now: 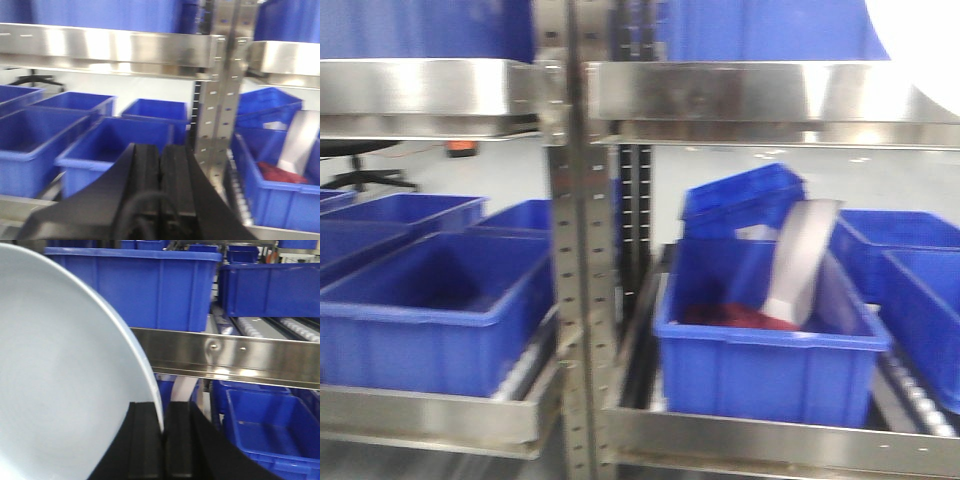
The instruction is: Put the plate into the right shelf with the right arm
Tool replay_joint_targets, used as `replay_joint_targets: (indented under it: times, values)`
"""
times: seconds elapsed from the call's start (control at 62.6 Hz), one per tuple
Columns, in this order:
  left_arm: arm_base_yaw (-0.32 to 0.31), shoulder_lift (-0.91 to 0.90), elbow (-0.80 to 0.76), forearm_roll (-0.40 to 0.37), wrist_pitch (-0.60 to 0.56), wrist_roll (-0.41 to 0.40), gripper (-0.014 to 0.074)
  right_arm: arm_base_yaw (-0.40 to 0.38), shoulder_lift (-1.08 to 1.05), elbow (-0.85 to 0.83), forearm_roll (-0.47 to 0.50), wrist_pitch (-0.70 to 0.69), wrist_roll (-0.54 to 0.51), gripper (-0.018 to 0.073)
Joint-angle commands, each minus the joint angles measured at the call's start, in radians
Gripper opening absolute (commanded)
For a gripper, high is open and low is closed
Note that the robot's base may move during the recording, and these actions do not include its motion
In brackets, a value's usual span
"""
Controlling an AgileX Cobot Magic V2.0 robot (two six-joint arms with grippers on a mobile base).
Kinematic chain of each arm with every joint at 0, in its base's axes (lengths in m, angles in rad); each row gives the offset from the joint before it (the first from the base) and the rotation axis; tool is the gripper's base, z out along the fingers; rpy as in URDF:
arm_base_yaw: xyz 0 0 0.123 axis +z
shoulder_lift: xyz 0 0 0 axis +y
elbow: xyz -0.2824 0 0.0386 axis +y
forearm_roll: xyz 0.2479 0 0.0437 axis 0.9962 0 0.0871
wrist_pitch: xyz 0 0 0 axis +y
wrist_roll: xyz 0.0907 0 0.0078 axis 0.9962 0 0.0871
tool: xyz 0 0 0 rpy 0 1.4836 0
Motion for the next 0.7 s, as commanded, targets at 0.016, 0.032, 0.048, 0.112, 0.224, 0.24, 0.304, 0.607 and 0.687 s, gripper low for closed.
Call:
replay_joint_targets:
  times: [0.016,0.032,0.048,0.112,0.224,0.24,0.304,0.607,0.687]
  values:
    - [-0.002,-0.010,0.010,-0.008,-0.090,-0.007,-0.0128,-0.007,0.005,-0.029,-0.002,-0.092,0.006,0.0057]
    - [-0.002,-0.010,0.010,-0.008,-0.090,-0.007,-0.0128,-0.007,0.005,-0.029,-0.002,-0.092,0.006,0.0057]
    - [-0.002,-0.010,0.010,-0.008,-0.090,-0.007,-0.0128,-0.007,0.005,-0.029,-0.002,-0.092,0.006,0.0057]
    - [-0.002,-0.010,0.010,-0.008,-0.090,-0.007,-0.0128,-0.007,0.005,-0.029,-0.002,-0.092,0.006,0.0057]
    - [-0.002,-0.010,0.010,-0.008,-0.090,-0.007,-0.0128,-0.007,0.005,-0.029,-0.002,-0.092,0.006,0.0057]
    - [-0.002,-0.010,0.010,-0.008,-0.090,-0.007,-0.0128,-0.007,0.005,-0.029,-0.002,-0.092,0.006,0.0057]
    - [-0.002,-0.010,0.010,-0.008,-0.090,-0.007,-0.0128,-0.007,0.005,-0.029,-0.002,-0.092,0.006,0.0057]
    - [-0.002,-0.010,0.010,-0.008,-0.090,-0.007,-0.0128,-0.007,0.005,-0.029,-0.002,-0.092,0.006,0.0057]
    - [-0.002,-0.010,0.010,-0.008,-0.090,-0.007,-0.0128,-0.007,0.005,-0.029,-0.002,-0.092,0.006,0.0057]
